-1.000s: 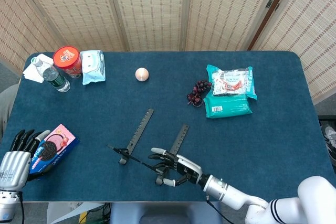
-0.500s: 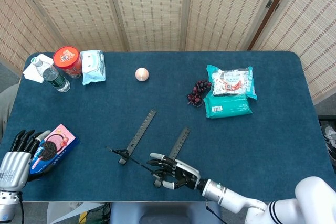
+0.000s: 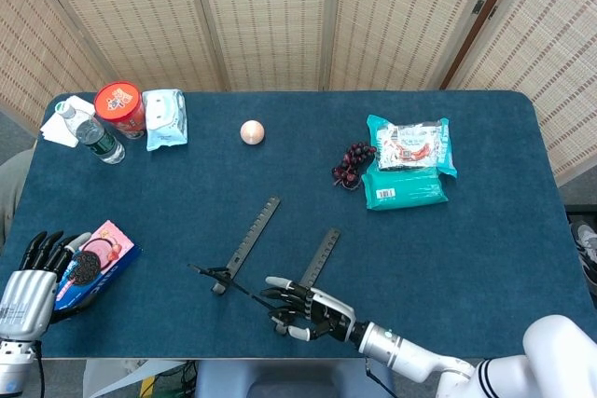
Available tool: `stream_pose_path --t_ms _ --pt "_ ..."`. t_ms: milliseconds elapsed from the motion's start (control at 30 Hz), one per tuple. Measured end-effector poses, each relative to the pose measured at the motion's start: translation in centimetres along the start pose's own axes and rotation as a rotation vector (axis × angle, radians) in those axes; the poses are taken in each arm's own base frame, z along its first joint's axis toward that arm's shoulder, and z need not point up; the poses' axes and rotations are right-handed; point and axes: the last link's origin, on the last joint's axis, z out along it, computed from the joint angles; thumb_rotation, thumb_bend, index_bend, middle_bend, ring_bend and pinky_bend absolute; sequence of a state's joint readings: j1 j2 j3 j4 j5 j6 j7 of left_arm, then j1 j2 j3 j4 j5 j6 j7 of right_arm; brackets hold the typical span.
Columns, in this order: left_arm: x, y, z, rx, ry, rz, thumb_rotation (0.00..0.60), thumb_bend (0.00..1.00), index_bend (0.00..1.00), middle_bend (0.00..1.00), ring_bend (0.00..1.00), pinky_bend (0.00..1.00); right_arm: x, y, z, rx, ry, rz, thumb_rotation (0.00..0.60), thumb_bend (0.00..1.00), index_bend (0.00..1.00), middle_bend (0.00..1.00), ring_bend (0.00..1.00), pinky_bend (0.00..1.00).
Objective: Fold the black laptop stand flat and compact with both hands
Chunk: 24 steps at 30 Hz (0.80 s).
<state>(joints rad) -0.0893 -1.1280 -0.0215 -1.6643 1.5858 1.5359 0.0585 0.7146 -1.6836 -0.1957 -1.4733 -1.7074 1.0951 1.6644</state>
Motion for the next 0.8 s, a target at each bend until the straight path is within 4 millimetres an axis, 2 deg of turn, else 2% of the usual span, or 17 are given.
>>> stream_pose_path --t_ms 267,633,800 --pt "0.0 0.0 0.1 -0.004 -0.003 -0.002 0.600 0.13 0.14 0.20 0.10 0.00 -0.1 0.2 -0.2 0.008 0.000 -0.019 0.600 0.23 0.00 0.13 0.04 0.16" --pt "-0.1 1.0 1.3 -0.072 -0.073 -0.083 0.600 0.13 0.14 0.20 0.10 0.00 1.4 -2.5 -2.4 0.049 0.038 -0.178 0.600 0.23 0.00 0.13 0.04 0.15" --pt "-0.2 1.8 2.6 -0.129 -0.139 -0.169 0.600 0.13 0.14 0.20 0.10 0.00 2.5 -3.9 -3.6 0.044 0.065 -0.351 0.600 0.23 0.00 0.13 0.03 0.15"
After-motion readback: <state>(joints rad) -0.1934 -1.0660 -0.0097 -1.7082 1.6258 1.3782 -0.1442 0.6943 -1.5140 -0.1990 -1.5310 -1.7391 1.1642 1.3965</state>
